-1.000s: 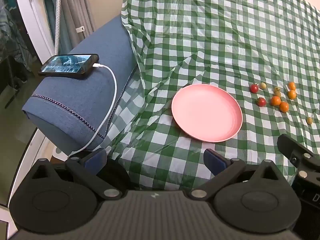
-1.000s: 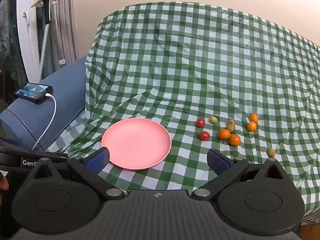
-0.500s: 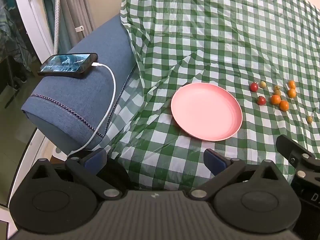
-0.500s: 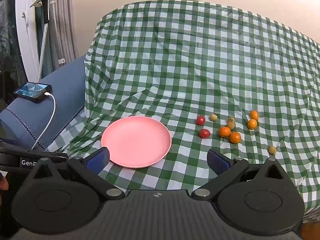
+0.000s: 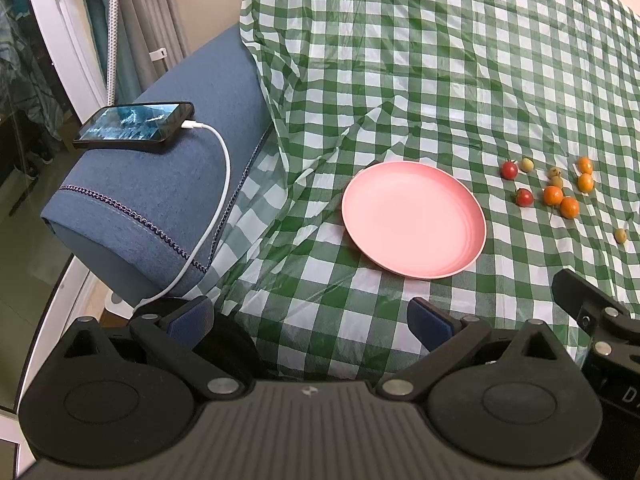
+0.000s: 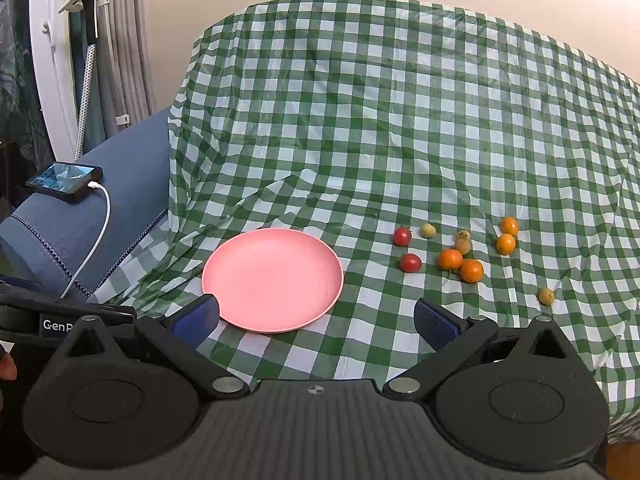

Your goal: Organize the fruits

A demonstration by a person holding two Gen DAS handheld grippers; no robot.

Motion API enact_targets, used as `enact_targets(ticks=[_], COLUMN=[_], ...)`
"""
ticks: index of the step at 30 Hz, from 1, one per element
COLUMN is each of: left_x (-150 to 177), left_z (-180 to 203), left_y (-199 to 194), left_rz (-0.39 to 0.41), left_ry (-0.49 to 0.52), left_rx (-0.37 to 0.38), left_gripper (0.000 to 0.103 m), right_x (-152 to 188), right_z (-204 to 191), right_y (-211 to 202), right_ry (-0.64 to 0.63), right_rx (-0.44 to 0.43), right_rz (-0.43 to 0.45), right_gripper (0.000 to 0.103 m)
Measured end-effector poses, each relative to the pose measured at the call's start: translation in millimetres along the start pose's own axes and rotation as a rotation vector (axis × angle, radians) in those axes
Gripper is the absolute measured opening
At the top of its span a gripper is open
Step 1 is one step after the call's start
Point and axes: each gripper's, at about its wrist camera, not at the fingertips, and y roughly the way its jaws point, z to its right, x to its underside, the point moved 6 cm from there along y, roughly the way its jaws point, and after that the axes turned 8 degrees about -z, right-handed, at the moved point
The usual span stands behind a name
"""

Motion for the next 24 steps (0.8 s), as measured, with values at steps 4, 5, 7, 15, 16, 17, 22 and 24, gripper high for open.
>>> enact_targets(ticks=[4, 5, 7, 15, 16, 17, 22, 24], left_x=[-1, -1, -1, -5, -5, -5, -7, -8], left_z=[1, 1, 1, 3, 3, 4, 7, 9], left_y=[0, 0, 0, 4, 4, 5, 6, 7], left_rz=[0.0, 0.0, 0.0, 0.009, 0.011, 0.01, 0.008, 0.01], left_ry=[-0.021, -0.021, -0.025, -0.032, -0.032, -0.03, -0.019, -0.014], left_rx=[0.039, 0.038, 0.042, 0.057, 0.056, 0.055, 0.044, 0.038], left_gripper=[0.103, 0.103, 0.103, 0.103, 0.103, 0.103, 0.103, 0.103], right_x=[-2, -3, 1, 0, 1, 1, 8, 8], right_z=[-1, -1, -1, -7, -6, -6, -4, -1], right_y=[0, 0, 2, 9, 9, 10, 11, 14], right_ry=[0.001, 0.002, 0.002, 0.006, 0.015, 0.023, 0.095, 0.081], right_rx=[-0.002, -0.003, -0.004, -0.011, -0.021, -0.03, -0.104, -0.082], right_rz=[0.002, 0.002, 0.0, -0.01, -0.015, -0.023, -0.127, -0.132], right_gripper=[0.103, 0.103, 0.103, 0.103, 0.103, 0.103, 0.103, 0.103])
